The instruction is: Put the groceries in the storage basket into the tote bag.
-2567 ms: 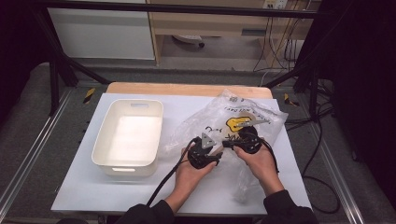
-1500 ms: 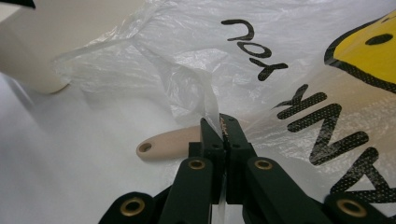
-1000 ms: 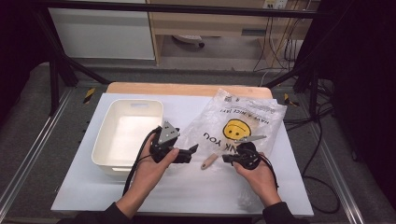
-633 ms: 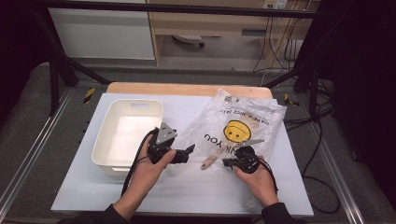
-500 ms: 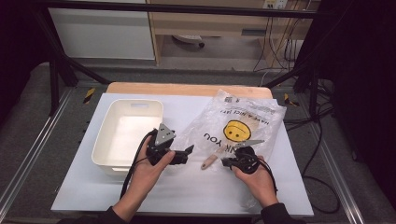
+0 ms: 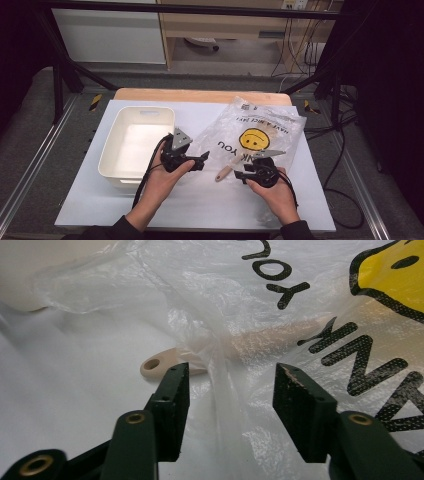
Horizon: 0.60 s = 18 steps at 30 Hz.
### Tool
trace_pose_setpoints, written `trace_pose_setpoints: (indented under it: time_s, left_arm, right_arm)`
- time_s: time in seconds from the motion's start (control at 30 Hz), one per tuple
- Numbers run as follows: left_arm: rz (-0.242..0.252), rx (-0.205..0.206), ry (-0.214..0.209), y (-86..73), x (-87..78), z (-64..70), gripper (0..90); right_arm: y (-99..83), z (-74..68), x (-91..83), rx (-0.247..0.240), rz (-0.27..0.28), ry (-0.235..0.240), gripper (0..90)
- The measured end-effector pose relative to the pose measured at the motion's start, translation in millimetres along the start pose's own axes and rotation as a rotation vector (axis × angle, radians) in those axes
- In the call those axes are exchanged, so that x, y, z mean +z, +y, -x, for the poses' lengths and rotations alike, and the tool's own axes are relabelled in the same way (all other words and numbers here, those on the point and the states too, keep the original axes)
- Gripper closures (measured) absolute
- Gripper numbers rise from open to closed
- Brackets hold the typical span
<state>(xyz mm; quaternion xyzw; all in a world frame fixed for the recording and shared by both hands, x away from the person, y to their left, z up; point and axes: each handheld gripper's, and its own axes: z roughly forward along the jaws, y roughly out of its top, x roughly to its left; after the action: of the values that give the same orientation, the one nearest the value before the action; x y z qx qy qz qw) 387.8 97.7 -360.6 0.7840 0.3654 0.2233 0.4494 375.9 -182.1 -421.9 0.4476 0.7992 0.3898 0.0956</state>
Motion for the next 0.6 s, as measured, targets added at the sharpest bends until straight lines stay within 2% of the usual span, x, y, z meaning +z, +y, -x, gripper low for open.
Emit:
trace_pose_setpoints:
  time_s: [0.23, 0.3, 0.43, 0.6]
  left_arm:
    - [-0.014, -0.024, 0.017, 0.3, 8.9, -3.7, 16.5]
    - [-0.012, -0.039, 0.014, 0.5, 9.7, -4.6, 15.9]
    - [-0.009, -0.041, 0.008, 1.2, 9.2, -5.1, 15.1]
    - [-0.01, -0.046, 0.006, 0.5, 6.8, -7.3, 14.2]
  right_arm:
    - [1.7, -4.2, -11.6, -0.006, 0.054, -0.032, 32.7]
    - [3.9, -6.5, -16.0, -0.012, 0.071, -0.053, 28.1]
    - [7.4, -11.2, -26.3, -0.019, 0.095, -0.087, 19.3]
    - [6.2, -10.1, -44.1, 0.003, 0.126, -0.141, 13.6]
